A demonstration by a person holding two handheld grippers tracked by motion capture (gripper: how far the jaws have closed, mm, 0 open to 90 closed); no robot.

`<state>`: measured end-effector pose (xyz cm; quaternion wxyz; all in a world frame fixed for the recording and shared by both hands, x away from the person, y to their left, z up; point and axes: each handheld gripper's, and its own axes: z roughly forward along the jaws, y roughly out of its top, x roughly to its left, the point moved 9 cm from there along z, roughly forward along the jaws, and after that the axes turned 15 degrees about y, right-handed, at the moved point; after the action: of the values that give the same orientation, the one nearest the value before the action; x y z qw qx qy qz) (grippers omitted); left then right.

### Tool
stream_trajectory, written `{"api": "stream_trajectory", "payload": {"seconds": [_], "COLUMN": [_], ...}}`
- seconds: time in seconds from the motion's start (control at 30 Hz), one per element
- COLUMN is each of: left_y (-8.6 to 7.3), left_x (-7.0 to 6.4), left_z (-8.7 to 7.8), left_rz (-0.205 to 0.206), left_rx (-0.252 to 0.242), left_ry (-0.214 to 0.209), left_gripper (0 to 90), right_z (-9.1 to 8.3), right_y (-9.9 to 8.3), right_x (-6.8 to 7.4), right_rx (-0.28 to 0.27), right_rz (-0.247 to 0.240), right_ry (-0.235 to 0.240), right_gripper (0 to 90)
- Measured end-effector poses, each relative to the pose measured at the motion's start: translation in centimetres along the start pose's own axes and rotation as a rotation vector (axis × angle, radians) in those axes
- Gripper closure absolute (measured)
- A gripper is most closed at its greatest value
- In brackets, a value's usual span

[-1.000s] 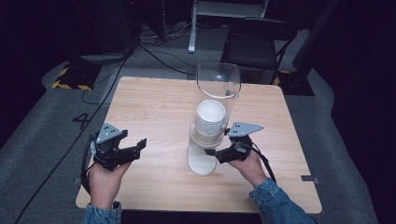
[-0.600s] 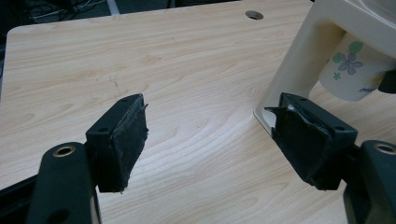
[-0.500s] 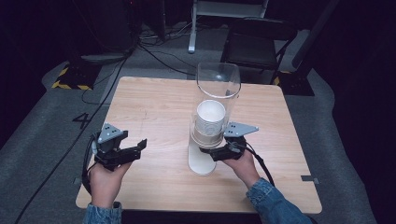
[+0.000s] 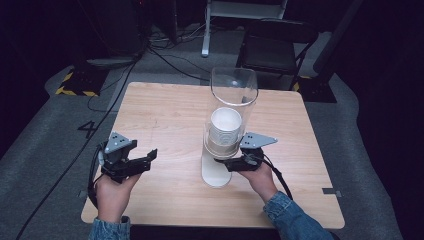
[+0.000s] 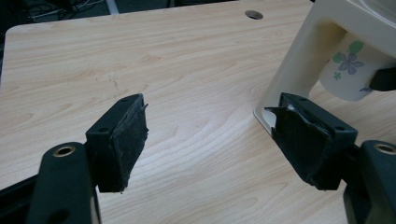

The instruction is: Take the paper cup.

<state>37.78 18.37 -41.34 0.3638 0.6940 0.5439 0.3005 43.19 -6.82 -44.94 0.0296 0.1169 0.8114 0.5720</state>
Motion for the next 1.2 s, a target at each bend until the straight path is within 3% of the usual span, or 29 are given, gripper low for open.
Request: {"api": "stream_trajectory", "payload": {"seconds": [0.27,0.57,1.2], "left_y": [0.05,0.27,0.21], "left_x": [-0.17,-0.3,-0.4], "left_z": [0.15,0.15,0.32], "left_rz": [0.004,0.003,0.013], "left_rx": [0.002,-0.002,0.003], "left_ry": [-0.005,-0.011,-0.013], "left_gripper": [26.1,26.2,26.2], "right_z": [-0.05,-0.15,-0.02], "right_y": [-0.23,-0.55,-0.75], "right_x": [0.09,0.47,0.01], "right_rx": [-0.016,-0.022,-0.06], "right_rz": [0.007,0.049,-0.014], "right_ry": [0.01,0.035,0.026], "right_gripper": [30.9,31.0,31.1]}}
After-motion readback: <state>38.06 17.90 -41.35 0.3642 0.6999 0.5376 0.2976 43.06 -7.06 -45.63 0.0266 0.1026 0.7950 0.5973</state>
